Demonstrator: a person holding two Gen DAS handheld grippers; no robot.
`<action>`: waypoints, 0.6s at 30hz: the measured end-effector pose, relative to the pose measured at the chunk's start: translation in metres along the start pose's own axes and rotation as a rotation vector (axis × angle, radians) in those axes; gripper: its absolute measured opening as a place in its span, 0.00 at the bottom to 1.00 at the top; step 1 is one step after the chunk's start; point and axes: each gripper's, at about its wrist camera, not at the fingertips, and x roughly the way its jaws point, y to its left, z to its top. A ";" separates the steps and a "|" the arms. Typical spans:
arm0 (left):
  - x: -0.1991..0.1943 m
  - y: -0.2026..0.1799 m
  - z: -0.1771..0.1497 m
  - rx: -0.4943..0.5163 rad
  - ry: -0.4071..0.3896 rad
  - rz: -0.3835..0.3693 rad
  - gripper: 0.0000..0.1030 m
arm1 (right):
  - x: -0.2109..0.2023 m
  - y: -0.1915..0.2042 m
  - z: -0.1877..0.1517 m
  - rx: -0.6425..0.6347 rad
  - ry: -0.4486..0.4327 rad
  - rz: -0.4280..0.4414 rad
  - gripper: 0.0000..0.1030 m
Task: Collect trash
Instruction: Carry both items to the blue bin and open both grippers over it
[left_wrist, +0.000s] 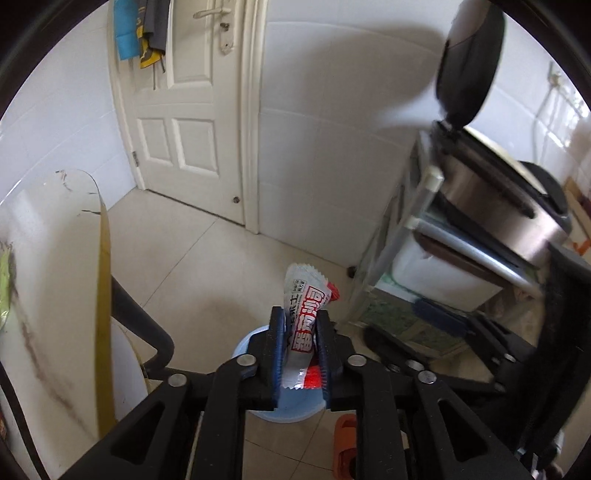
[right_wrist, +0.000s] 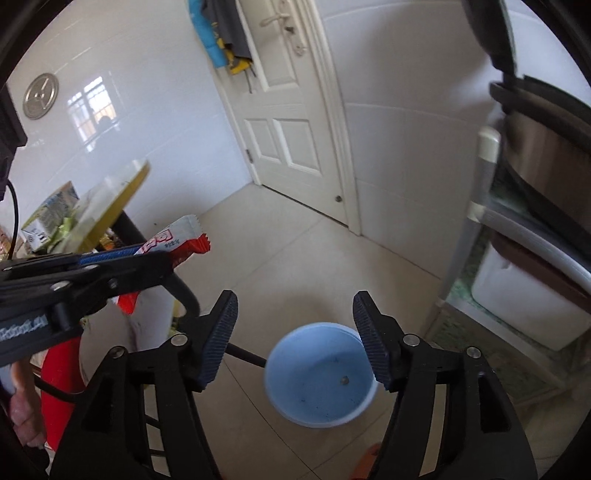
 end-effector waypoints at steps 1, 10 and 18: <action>0.002 -0.002 0.001 0.002 0.001 0.005 0.20 | -0.001 -0.004 0.000 0.007 0.001 -0.008 0.61; -0.009 -0.021 0.018 0.013 -0.087 0.068 0.65 | -0.030 -0.001 0.005 -0.011 -0.030 -0.022 0.62; -0.083 -0.010 0.010 -0.015 -0.240 0.129 0.85 | -0.091 0.056 0.017 -0.129 -0.137 0.009 0.76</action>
